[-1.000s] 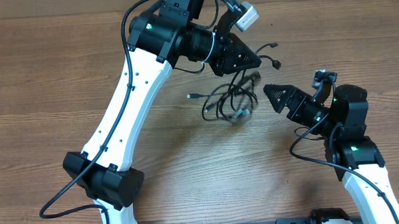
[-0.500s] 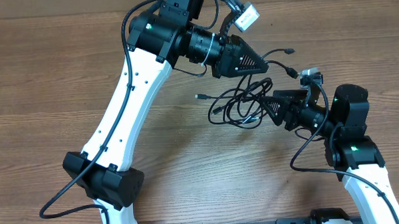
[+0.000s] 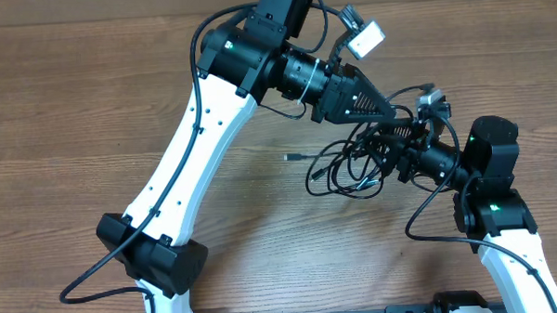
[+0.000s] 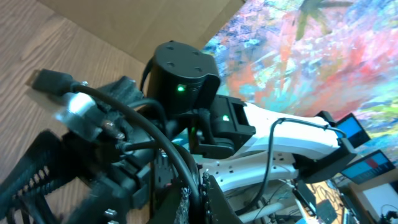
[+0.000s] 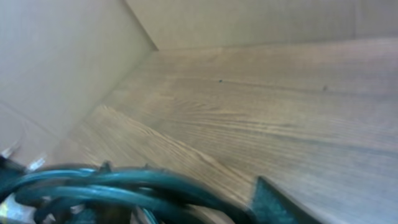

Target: Untangle cables

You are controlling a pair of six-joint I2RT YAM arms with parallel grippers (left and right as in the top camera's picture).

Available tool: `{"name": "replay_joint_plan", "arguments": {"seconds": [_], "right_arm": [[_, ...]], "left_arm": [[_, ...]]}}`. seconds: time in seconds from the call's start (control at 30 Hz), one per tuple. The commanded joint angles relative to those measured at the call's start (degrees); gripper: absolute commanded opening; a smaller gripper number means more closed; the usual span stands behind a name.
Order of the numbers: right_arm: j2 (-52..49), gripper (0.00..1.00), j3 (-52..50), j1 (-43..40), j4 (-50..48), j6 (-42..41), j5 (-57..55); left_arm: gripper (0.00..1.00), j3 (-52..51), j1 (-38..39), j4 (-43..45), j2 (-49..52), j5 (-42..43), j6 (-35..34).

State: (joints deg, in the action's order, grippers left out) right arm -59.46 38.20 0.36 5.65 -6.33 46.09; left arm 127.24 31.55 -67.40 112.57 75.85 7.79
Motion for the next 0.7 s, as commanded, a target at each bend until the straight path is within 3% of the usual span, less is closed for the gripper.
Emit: {"name": "replay_joint_plan", "arguments": {"seconds": [0.0, 0.03, 0.07, 0.1, 0.43, 0.5, 0.53, 0.57, 0.67], "right_arm": [[0.17, 0.35, 0.28, -0.11, -0.17, 0.44, -0.15], [0.17, 0.29, 0.28, -0.11, -0.02, 0.44, -0.15], [0.17, 0.15, 0.28, -0.11, 0.28, 0.44, -0.13], [0.17, 0.12, 0.28, -0.11, 0.63, 0.44, -0.15], [0.17, 0.08, 0.28, -0.11, 1.49, 0.39, -0.24], [0.17, 0.06, 0.28, -0.13, 2.03, -0.24, -2.08], [0.17, 0.04, 0.28, -0.13, 2.64, -1.55, -4.24], [0.17, 0.04, 0.28, -0.13, 3.13, -2.38, -5.77], [0.17, 0.04, 0.28, -0.13, 4.57, -5.60, -10.51]], "left_arm": [[0.04, 1.49, 0.33, 0.15, -0.72, 3.02, -0.33], [0.04, 1.49, 0.22, 0.15, -0.72, 2.99, -0.31], [0.04, 1.49, -0.11, 0.13, -0.72, 2.21, -0.33], [0.04, 1.49, -0.24, 0.13, -0.72, 1.53, -0.33], [0.18, 1.49, -1.90, -0.15, -0.72, -8.35, -0.33], [0.24, 1.49, -2.08, -0.52, -0.72, -10.49, -0.33], [0.34, 1.49, -2.12, -0.92, -0.72, -11.85, -0.33], [0.38, 1.49, -2.19, -1.36, -0.72, -13.16, -0.33], [0.41, 1.49, -2.29, -3.23, -0.72, -19.17, -0.33]]}}
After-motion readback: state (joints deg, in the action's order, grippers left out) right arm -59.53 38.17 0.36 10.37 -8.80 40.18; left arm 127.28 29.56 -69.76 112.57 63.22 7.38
